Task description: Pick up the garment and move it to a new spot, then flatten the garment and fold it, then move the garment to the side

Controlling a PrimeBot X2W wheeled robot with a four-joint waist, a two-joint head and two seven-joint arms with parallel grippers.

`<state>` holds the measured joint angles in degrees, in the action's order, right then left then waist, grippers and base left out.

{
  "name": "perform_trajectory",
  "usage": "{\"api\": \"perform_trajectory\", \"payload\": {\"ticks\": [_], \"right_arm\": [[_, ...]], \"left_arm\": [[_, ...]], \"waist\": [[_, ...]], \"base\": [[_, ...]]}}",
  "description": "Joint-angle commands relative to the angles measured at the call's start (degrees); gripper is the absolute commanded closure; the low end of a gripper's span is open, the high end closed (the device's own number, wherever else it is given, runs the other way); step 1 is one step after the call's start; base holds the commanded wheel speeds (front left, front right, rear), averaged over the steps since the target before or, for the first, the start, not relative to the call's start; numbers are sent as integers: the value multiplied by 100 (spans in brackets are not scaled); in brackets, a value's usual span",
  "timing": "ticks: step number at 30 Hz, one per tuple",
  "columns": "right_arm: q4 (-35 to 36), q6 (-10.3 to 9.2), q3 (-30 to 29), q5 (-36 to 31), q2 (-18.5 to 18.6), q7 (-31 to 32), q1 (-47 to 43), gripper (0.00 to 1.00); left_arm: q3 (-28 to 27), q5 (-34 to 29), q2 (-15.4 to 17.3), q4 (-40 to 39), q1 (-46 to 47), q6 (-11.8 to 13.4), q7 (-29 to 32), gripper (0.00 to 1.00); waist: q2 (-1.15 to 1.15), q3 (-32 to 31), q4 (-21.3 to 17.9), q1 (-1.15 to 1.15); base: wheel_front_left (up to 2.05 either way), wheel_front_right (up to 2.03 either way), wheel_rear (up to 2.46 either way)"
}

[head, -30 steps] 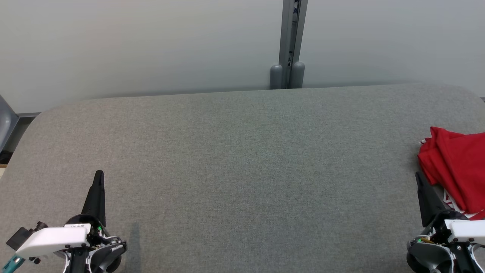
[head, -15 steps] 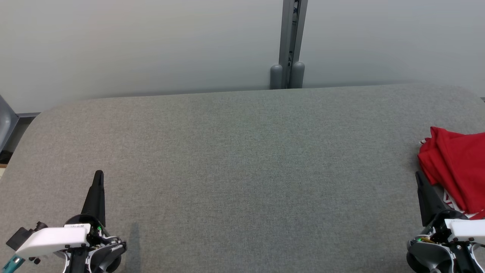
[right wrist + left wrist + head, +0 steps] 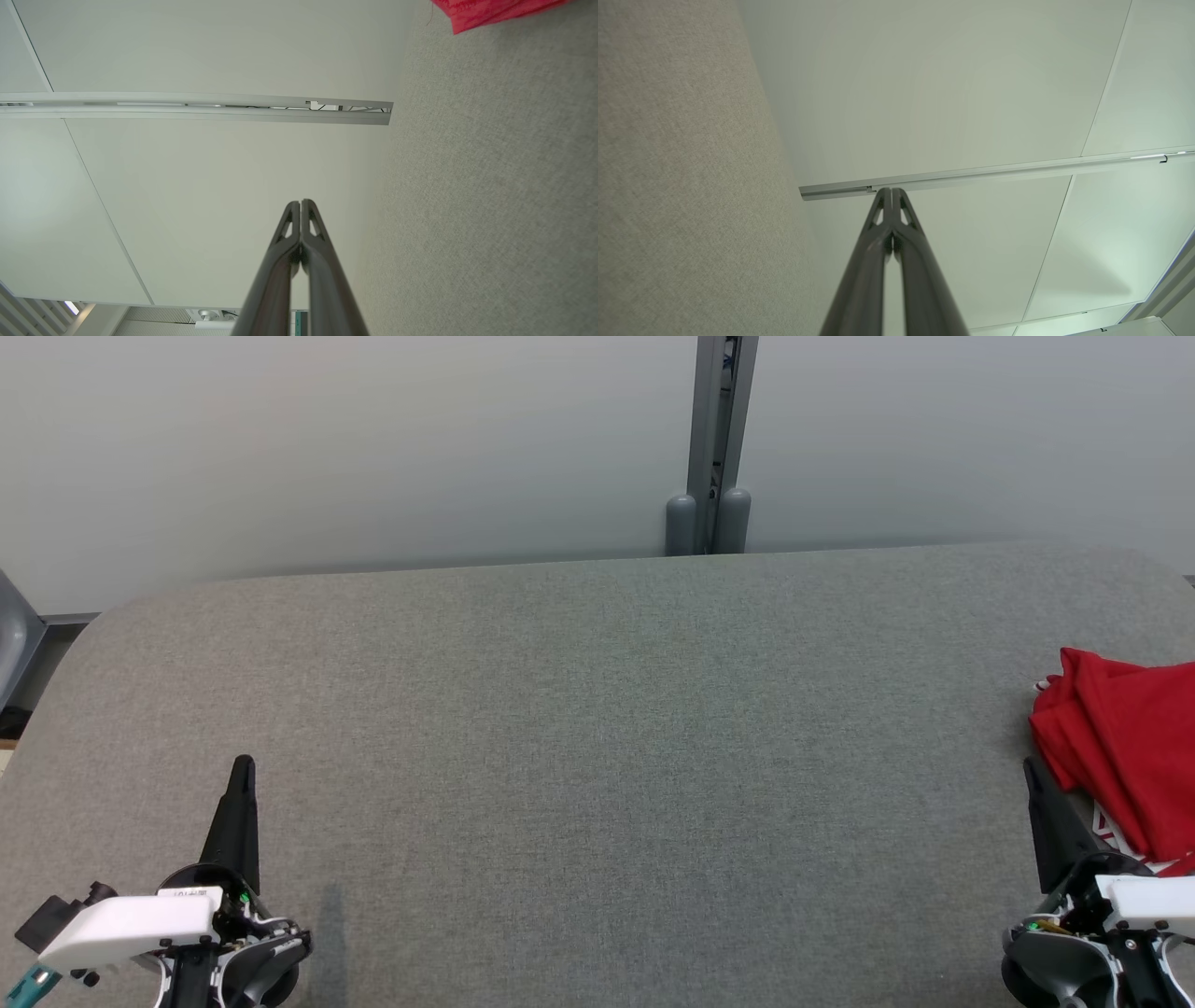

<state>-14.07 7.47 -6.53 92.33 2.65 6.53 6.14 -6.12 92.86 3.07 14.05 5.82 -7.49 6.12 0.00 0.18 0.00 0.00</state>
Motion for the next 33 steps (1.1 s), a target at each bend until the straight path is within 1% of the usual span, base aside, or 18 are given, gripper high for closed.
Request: {"api": "perform_trajectory", "payload": {"ticks": [1,33], "right_arm": [[-13,3,-8,12,42,10,29,100],[-13,3,-5,14,42,8,28,100]], "left_arm": [[-23,-20,14,6,79,-23,25,100],[-41,-40,0,6,82,-24,31,100]], "waist": [[0,0,0,0],[0,0,0,0]], "base": [[0,0,0],[0,0,0]]}}
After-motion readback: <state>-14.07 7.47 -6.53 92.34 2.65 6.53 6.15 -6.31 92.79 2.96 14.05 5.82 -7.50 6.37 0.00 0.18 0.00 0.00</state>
